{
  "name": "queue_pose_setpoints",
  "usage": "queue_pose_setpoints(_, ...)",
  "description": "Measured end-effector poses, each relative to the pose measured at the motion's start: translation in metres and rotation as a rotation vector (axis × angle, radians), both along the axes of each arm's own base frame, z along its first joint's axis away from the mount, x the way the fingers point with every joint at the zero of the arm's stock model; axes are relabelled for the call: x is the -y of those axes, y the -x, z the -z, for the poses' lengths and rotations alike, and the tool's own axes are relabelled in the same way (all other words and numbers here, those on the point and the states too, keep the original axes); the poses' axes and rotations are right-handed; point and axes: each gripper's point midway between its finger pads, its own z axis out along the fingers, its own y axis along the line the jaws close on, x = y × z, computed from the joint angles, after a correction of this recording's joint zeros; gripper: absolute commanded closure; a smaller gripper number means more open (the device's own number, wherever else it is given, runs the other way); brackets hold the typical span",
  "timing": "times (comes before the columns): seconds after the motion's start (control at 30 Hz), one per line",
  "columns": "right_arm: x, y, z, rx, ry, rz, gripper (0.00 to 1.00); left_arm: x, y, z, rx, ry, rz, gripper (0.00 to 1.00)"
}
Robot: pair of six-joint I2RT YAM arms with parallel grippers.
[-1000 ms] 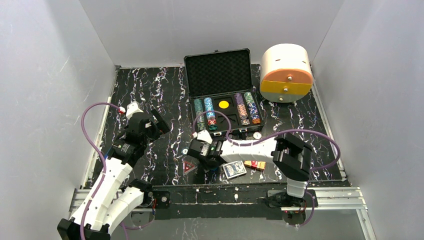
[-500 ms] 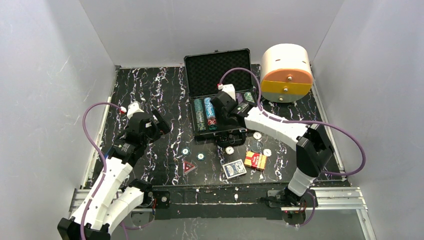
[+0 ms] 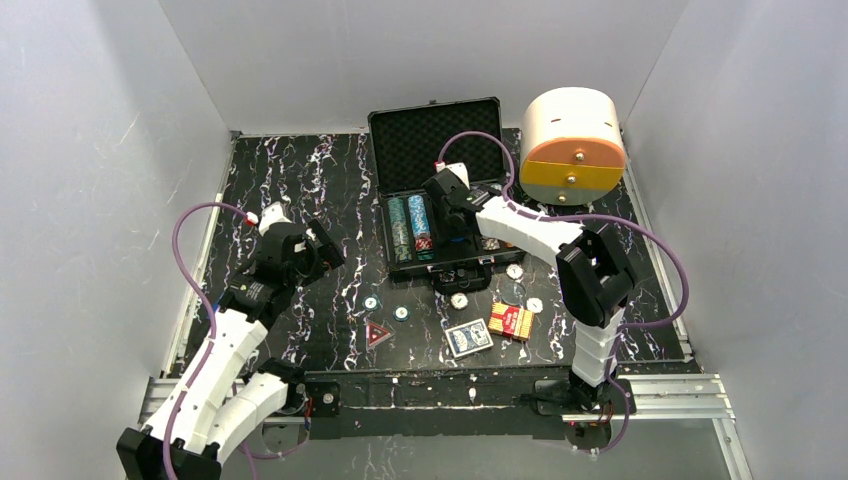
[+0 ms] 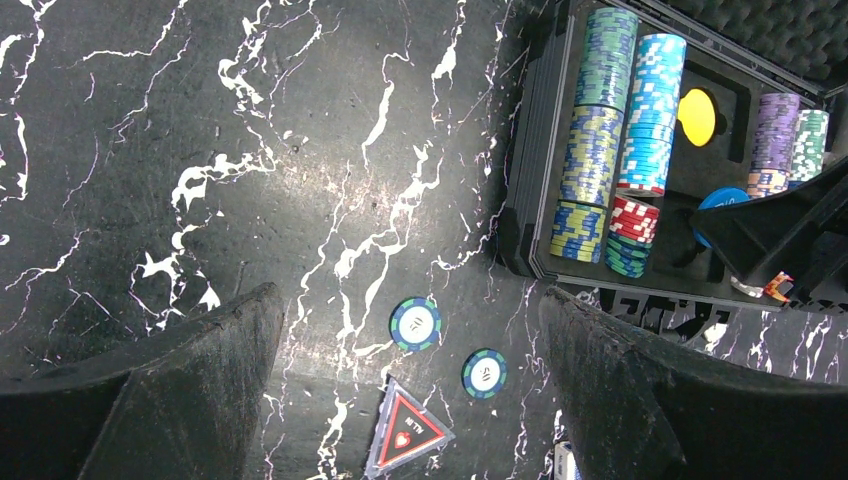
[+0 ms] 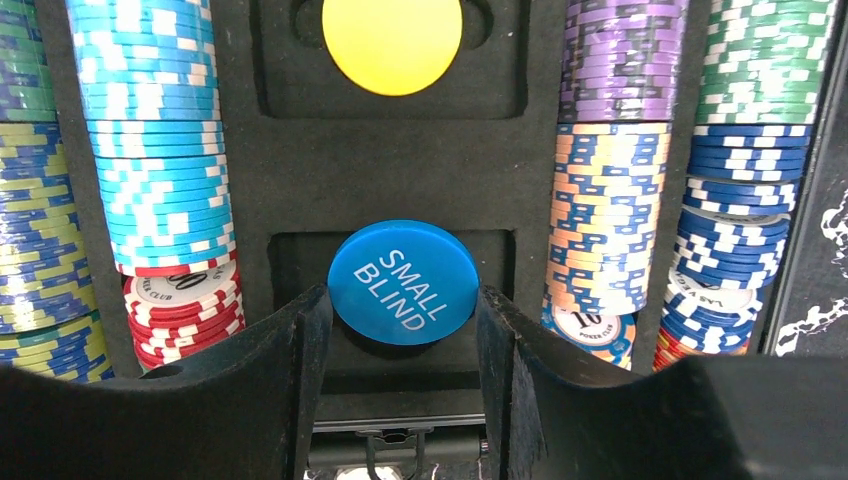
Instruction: Pack up texas hold em set
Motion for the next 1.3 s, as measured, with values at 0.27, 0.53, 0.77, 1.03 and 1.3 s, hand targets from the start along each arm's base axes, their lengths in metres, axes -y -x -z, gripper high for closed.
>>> queue_pose_setpoints(0.27,-0.002,0.009,0.010,-0.045,-0.012,-0.022,0.40,0.001,-0.001,0.003,-0.013,-0.002,0.002,0.02)
queue_pose_setpoints(0.53,0.007,0.019,0.027,-0.087,0.008,-0.018,0.38,0.001,-0.001,0.003,-0.012,-0.002,0.002,0.02)
queue_pose_setpoints(0.77,0.010,0.018,0.028,-0.094,0.005,-0.017,0.24,0.001,-0.001,0.003,-0.013,-0.002,0.002,0.02)
queue_pose_setpoints(1.03,0.006,0.015,0.027,-0.089,-0.012,-0.039,0.35,0.001,-0.001,0.003,-0.013,-0.002,0.002,0.02)
queue_pose_setpoints(1.3,0.003,0.016,0.027,-0.103,-0.028,-0.053,0.39,0.001,-0.001,0.003,-0.013,-0.002,0.002,0.02)
